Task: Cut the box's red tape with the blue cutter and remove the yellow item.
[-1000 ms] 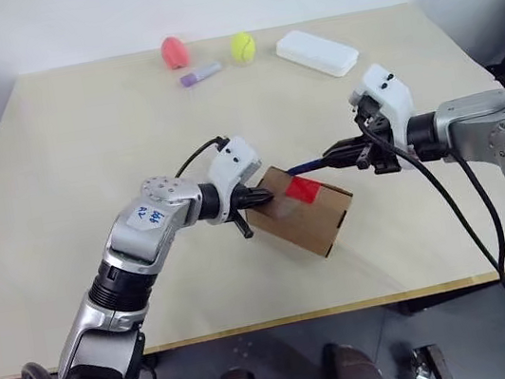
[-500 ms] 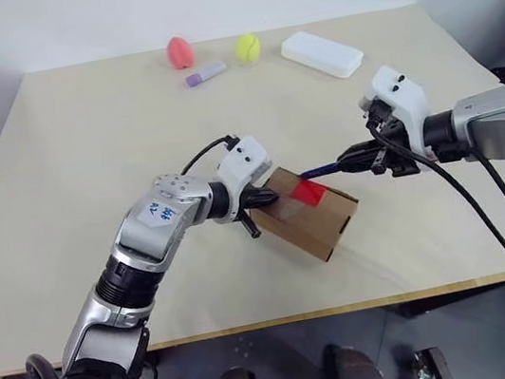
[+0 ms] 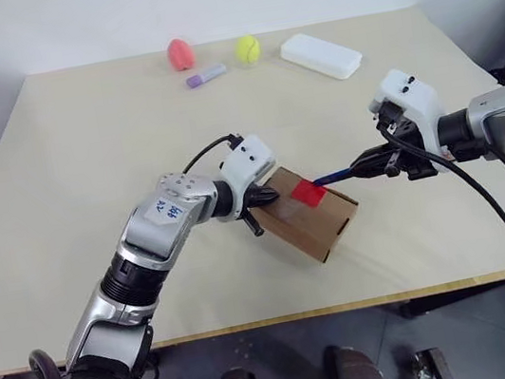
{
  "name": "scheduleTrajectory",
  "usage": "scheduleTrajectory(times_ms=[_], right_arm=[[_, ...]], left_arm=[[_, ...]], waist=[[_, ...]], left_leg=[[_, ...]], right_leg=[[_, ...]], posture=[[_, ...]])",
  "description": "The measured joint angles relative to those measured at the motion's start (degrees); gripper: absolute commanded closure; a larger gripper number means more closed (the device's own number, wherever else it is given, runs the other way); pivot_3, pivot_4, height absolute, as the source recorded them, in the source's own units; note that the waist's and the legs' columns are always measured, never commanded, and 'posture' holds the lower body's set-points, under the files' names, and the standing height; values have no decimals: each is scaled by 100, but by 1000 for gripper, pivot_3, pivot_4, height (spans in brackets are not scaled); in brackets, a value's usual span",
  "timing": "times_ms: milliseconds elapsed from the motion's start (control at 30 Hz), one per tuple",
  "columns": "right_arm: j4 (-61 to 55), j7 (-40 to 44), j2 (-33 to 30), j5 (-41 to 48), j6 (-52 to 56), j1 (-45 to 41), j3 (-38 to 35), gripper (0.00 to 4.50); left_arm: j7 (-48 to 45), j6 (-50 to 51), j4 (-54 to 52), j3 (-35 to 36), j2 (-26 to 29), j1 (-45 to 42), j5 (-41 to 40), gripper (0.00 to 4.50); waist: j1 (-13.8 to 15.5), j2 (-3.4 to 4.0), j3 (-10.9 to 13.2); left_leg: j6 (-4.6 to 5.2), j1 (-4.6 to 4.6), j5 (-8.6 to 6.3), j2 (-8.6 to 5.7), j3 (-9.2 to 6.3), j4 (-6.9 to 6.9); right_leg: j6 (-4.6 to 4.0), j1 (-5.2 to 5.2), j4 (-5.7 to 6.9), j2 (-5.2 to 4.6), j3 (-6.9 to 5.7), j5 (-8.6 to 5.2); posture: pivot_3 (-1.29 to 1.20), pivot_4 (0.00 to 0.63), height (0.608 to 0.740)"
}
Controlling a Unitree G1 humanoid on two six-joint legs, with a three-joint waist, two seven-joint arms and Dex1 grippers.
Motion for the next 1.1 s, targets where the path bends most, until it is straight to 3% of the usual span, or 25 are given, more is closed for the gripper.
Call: scheduleTrajectory(times_ms=[200,433,667,767,900,1000,1100], right_arm=[[-84,11,-93,3,0,97,-1,4337],[-191,251,-693,189,65,494,-90,4337],[-334,260,-883,427,147,778,-729,4337],[-330,205,-794,558,146,767,-1254,4337],[1,71,-447,656,-200,938,-2486,4337],[370,42,-145,438,-998,1729,-2893,4337],[1018,32,515,-56,-2177,2919,-2823,4337]], left_arm=[[3,4,86,3,-48,-40,9,4500],[3,0,174,7,-61,-64,14,4500],[3,-55,208,5,-63,-76,41,4500],[-3,-120,235,-5,-60,-77,47,4500],[-167,-365,385,1,-24,-80,46,4500],[-333,-471,447,10,88,-82,45,4500],[-581,-569,472,104,203,-74,9,4500]], waist=[[6,-8,-10],[-3,-13,-13],[-5,-12,-13],[-2,-12,-13],[8,-19,-15],[-5,-43,-30],[-34,-36,-26]], left_leg=[[0,2,0,0,0,2],[3,7,-1,0,0,2],[3,7,-1,0,1,3],[3,6,-1,0,1,3],[4,4,-1,1,1,4],[4,8,-1,1,4,0],[4,8,-1,0,11,-1]], right_leg=[[1,6,-2,0,0,1],[-1,12,-6,0,0,4],[0,12,-8,0,2,8],[0,11,-9,0,2,9],[1,14,-12,1,-1,12],[3,17,-17,2,0,13],[5,16,-17,1,3,14]], posture=[[0,150,740],[0,150,740],[0,150,740],[0,150,740],[0,150,740],[0,150,740],[0,150,740]])
